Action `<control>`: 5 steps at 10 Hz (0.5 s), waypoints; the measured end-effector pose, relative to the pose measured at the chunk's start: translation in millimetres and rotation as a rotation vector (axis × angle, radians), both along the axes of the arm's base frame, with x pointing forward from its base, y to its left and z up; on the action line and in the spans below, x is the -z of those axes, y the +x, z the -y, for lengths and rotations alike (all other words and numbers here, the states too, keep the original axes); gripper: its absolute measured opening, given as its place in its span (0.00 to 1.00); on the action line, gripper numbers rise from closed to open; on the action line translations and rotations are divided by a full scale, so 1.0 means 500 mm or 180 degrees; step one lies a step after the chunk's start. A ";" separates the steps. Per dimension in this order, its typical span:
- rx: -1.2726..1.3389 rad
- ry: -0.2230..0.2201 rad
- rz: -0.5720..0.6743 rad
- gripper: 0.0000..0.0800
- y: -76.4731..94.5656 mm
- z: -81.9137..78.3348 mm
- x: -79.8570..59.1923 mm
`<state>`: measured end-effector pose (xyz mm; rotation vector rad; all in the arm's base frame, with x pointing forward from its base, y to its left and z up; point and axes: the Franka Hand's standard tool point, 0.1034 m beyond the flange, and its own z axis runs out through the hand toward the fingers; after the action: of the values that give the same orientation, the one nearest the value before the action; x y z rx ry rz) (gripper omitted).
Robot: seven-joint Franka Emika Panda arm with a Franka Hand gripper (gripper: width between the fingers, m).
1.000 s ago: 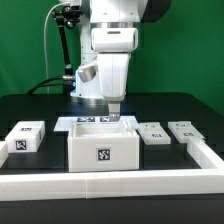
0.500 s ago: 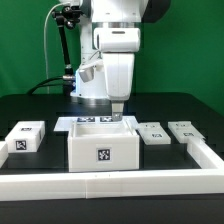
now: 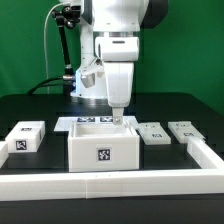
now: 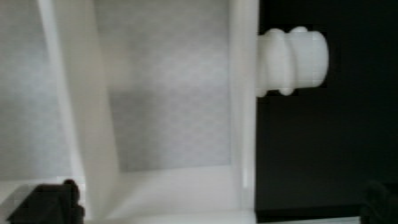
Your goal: Assemble cabinet
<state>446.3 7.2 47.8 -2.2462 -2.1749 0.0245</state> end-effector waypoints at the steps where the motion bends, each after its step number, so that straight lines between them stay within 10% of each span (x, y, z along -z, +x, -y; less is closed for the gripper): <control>1: 0.0021 0.0010 -0.0019 1.00 -0.005 0.004 0.013; 4: 0.0037 0.0018 -0.0068 1.00 -0.013 0.006 0.027; 5: 0.0037 0.0019 -0.0076 0.83 -0.015 0.006 0.030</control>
Offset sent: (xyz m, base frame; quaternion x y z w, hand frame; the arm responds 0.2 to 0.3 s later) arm 0.0001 0.0015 -0.0044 -0.0047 0.0030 -0.0078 1.0000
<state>439.0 4.3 32.9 -2.2436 -2.1470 0.0444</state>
